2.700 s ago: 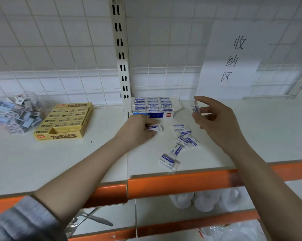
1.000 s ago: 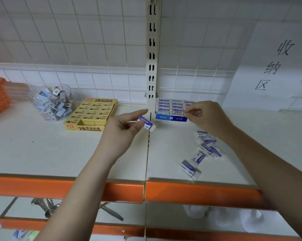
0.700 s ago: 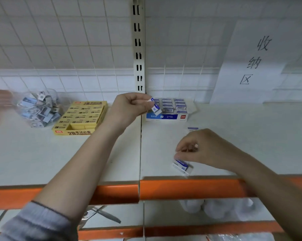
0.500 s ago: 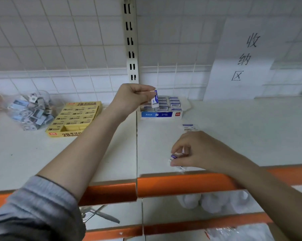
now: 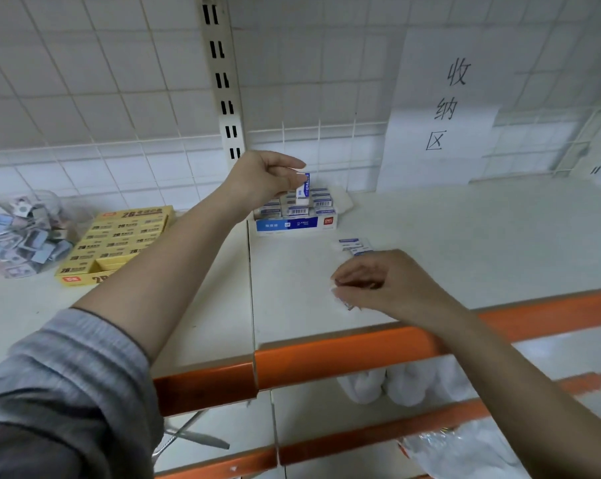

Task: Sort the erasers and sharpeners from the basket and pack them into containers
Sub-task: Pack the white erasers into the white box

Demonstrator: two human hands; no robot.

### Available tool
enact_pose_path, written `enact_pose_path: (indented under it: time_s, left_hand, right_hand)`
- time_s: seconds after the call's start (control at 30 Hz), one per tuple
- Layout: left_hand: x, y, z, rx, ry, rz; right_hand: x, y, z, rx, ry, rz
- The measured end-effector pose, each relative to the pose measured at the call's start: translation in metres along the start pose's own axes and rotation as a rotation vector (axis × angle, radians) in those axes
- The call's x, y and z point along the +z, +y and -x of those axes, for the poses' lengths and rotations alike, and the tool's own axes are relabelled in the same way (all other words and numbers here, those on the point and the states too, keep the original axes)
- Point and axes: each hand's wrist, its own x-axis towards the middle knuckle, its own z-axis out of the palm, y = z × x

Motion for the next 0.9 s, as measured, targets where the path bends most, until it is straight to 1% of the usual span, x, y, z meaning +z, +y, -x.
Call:
enact_pose_path:
  time_s: [0.07,0.13,0.37,0.47,0.57,0.77,0.9]
  left_hand:
    - [0.004,-0.001,-0.006,-0.001,-0.008,-0.014]
    - [0.009,-0.001,-0.012,0.001,-0.026,-0.040]
    - [0.030,-0.002,-0.035,0.067,-0.101,-0.269]
    - [0.037,-0.005,-0.043,0.078,-0.130,-0.350]
    - [0.040,-0.009,-0.049,0.096,-0.194,-0.447]
    - [0.046,-0.014,-0.052,0.104,-0.292,-0.552]
    - [0.050,-0.019,-0.054,0.120,-0.295,-0.596]
  right_hand:
    - [-0.006,0.005,0.004,0.035,0.133,-0.163]
    - [-0.014,0.010,0.007,0.054,0.225,-0.236]
    - [-0.036,0.017,0.020,0.114,0.398,-0.303]
    - [-0.036,0.019,0.023,0.110,0.448,-0.310]
    - [-0.036,0.019,0.027,0.090,0.501,-0.295]
    - [-0.035,0.023,0.030,0.080,0.561,-0.241]
    - [-0.034,0.022,0.030,0.080,0.594,-0.249]
